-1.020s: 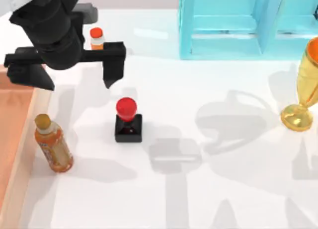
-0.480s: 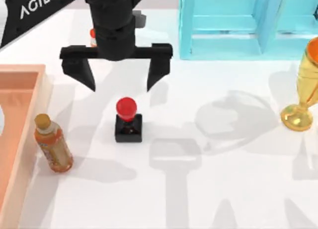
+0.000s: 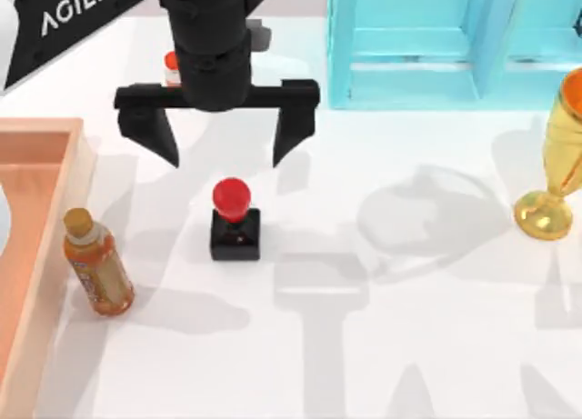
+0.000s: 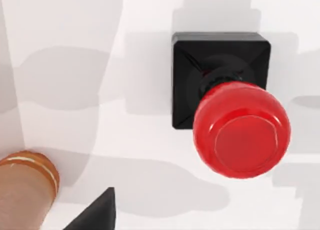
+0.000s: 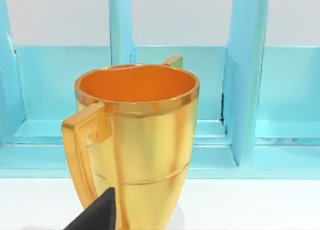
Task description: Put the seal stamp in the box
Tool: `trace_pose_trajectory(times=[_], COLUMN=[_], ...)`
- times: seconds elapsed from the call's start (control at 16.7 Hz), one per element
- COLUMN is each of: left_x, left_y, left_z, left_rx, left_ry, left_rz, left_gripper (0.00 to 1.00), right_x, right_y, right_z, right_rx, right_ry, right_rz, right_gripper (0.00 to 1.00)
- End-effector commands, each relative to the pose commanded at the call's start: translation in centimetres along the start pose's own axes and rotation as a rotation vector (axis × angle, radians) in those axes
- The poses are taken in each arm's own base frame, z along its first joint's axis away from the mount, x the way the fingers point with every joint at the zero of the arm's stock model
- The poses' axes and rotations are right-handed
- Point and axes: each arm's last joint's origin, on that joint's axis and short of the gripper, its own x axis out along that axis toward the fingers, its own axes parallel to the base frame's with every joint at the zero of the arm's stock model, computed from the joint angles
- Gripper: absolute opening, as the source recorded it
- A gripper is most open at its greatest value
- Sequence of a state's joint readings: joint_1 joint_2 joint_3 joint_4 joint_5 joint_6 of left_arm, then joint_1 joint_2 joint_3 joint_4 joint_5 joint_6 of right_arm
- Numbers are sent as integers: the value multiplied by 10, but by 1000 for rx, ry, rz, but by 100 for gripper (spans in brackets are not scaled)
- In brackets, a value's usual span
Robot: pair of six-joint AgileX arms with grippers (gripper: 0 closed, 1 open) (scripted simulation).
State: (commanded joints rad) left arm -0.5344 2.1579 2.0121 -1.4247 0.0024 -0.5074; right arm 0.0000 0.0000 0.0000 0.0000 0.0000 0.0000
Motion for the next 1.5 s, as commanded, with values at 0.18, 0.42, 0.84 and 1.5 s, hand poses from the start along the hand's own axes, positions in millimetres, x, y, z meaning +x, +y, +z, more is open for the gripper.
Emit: trace_pose_trajectory(times=[0.18, 0.42, 0.84, 1.5], left_x=[26, 75, 96, 96], left_y=[-2, -3, -1, -1], left_z=[2, 2, -1, -1], left_rx=[2, 2, 2, 2], left_ry=[3, -5, 0, 0], left_rz=[1, -3, 0, 0], left_gripper=[100, 100, 100, 17], right_x=[0, 0, 0, 0], right_y=[0, 0, 0, 0], right_z=[0, 0, 0, 0], right_rx=[0, 0, 0, 0], right_ry=[0, 0, 0, 0], right_rz=[0, 0, 0, 0], right_gripper=[100, 100, 100, 100])
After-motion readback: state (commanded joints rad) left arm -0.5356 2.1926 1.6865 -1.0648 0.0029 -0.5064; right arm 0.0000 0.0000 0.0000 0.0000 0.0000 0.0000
